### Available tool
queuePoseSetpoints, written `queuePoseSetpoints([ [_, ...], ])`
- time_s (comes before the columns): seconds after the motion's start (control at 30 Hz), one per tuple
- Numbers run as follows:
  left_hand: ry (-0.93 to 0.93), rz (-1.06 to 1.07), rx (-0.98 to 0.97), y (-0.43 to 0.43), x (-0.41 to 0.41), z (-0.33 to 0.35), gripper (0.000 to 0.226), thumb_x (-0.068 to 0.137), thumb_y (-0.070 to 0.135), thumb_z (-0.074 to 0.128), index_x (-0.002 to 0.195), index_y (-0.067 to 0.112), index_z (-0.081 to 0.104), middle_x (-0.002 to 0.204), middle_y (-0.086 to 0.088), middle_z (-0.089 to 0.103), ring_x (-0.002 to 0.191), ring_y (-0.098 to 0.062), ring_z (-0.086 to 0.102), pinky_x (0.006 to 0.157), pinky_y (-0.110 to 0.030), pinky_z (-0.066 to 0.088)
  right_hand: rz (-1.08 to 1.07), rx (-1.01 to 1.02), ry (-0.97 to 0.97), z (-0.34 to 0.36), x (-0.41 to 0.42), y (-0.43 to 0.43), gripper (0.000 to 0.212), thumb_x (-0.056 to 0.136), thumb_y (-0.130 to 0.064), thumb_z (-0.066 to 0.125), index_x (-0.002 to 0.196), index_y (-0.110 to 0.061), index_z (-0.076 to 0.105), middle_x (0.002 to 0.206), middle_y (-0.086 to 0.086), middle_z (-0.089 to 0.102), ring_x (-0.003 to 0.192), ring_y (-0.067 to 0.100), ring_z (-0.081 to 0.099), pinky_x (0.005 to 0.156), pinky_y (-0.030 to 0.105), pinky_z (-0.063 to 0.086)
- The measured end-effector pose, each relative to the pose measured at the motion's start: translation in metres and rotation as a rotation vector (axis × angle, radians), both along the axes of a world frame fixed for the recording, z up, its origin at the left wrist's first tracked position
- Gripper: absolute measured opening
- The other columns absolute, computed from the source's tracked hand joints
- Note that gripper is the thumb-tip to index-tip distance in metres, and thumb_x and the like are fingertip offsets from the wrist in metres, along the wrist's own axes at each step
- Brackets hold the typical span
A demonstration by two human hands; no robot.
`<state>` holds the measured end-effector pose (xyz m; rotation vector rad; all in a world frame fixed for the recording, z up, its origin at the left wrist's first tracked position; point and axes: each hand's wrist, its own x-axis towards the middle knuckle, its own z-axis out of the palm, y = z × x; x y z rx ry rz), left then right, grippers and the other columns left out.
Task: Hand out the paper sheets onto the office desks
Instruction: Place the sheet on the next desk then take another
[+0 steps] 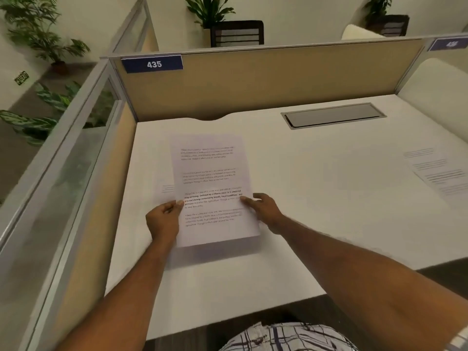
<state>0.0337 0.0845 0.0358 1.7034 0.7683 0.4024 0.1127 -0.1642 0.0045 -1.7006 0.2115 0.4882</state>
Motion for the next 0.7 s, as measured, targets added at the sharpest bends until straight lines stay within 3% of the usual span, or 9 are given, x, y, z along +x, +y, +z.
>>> queuePoseSetpoints([
  [0.1, -0.002, -0.034, -0.019, -0.034, 0.014, -0.002, 0.032, 0.083, 0.020, 0.076, 0.106, -0.001, 0.072, 0.094, -0.003, 0.069, 0.088, -0.014, 0.064, 0.081, -0.022, 0.047, -0.089, 0.085, -0.045, 0.007, -0.003, -0.031, 0.029, 0.079, -0.032, 0.079, 0.100, -0.014, 0.069, 0.110, 0.007, 0.071, 0.093, 0.020, 0.070, 0.076, 0.035, 0.058],
  [0.17, -0.003, -0.055, -0.039, -0.060, 0.024, -0.006, 0.031, 0.082, 0.021, 0.077, 0.104, 0.000, 0.073, 0.096, -0.007, 0.072, 0.089, -0.016, 0.065, 0.085, -0.025, 0.048, -0.145, 0.121, -0.046, 0.012, -0.003, -0.056, 0.010, 0.083, -0.018, 0.076, 0.090, -0.013, 0.071, 0.100, 0.008, 0.073, 0.083, 0.020, 0.071, 0.067, 0.031, 0.056],
  [0.33, 0.030, -0.135, -0.093, -0.133, 0.045, -0.015, 0.026, 0.081, 0.020, 0.078, 0.100, 0.003, 0.074, 0.091, -0.004, 0.072, 0.085, -0.018, 0.067, 0.080, -0.027, 0.051, -0.231, 0.056, -0.086, 0.014, 0.004, -0.135, 0.010, 0.080, -0.006, 0.076, 0.089, -0.008, 0.071, 0.088, 0.008, 0.073, 0.071, 0.019, 0.069, 0.066, 0.031, 0.057],
  [0.53, 0.121, -0.270, -0.071, -0.225, 0.066, -0.027, 0.024, 0.081, 0.021, 0.077, 0.099, 0.004, 0.074, 0.089, -0.008, 0.074, 0.075, -0.020, 0.068, 0.076, -0.032, 0.057, -0.206, -0.175, -0.168, 0.008, 0.022, -0.237, 0.012, 0.070, -0.029, 0.073, 0.081, -0.026, 0.070, 0.092, 0.007, 0.075, 0.085, 0.029, 0.072, 0.079, 0.043, 0.059],
  [0.7, 0.171, -0.350, -0.046, -0.298, 0.085, -0.027, 0.015, 0.082, 0.019, 0.077, 0.093, 0.008, 0.074, 0.080, -0.005, 0.074, 0.065, -0.018, 0.065, 0.071, -0.031, 0.057, -0.212, -0.266, -0.174, 0.001, 0.038, -0.314, 0.028, 0.071, -0.031, 0.070, 0.095, -0.016, 0.071, 0.096, 0.006, 0.073, 0.090, 0.029, 0.070, 0.083, 0.043, 0.057],
])
